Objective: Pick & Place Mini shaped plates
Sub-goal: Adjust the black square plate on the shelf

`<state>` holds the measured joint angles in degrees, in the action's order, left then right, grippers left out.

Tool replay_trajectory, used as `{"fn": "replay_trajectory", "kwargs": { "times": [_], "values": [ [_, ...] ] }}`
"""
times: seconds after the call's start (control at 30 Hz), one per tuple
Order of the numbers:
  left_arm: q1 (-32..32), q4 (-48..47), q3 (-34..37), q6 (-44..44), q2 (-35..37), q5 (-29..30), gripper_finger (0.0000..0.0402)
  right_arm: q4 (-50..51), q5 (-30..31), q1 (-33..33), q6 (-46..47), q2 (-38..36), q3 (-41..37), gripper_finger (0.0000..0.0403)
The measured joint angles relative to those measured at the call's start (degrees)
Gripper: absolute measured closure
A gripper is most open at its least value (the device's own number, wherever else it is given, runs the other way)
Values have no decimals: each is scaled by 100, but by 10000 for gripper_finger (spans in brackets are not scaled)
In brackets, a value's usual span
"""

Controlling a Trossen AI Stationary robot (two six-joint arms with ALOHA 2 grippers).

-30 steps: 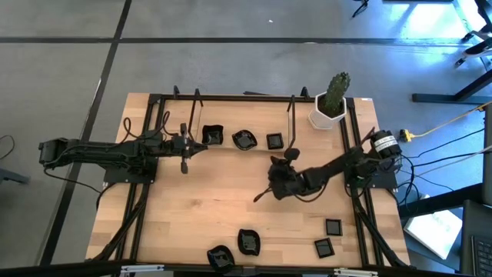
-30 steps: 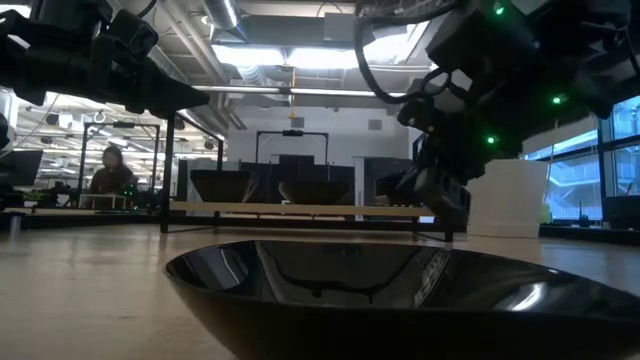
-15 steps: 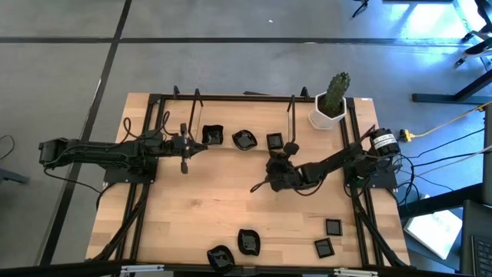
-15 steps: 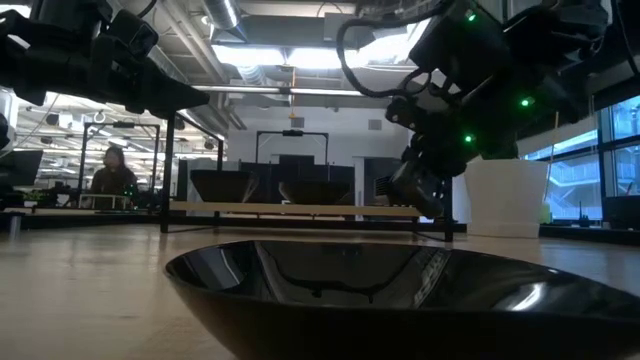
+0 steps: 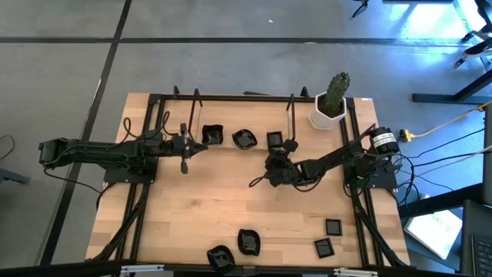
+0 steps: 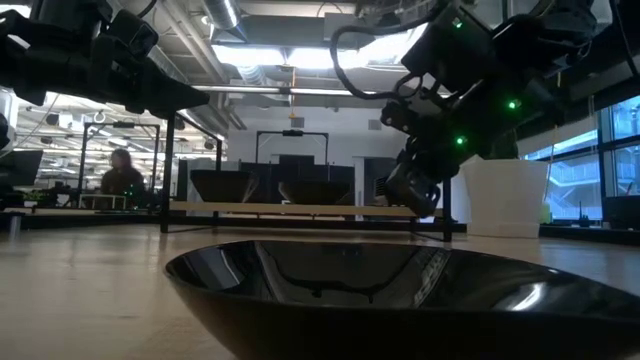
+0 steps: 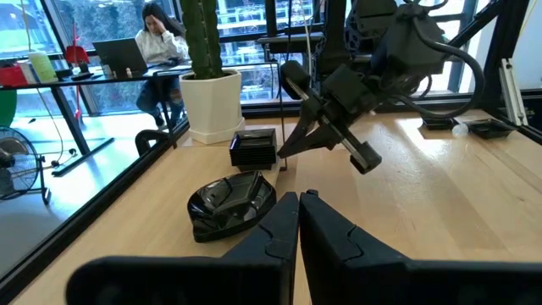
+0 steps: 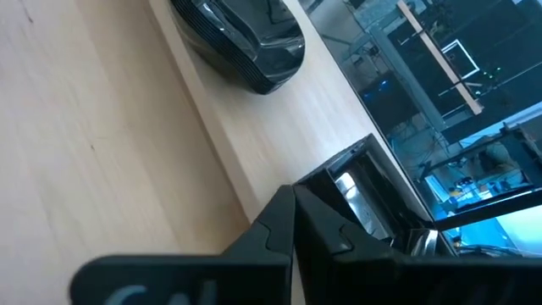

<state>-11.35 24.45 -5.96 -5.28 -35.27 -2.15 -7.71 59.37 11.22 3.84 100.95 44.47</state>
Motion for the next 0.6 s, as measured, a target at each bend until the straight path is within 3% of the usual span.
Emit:
{"fn": "replay_trajectory", "kwargs": {
  "times": [0.6],
  "values": [
    [0,0,0,0,-2,0,392,-491,164,-56,-431,0,0,398]
  ]
}}
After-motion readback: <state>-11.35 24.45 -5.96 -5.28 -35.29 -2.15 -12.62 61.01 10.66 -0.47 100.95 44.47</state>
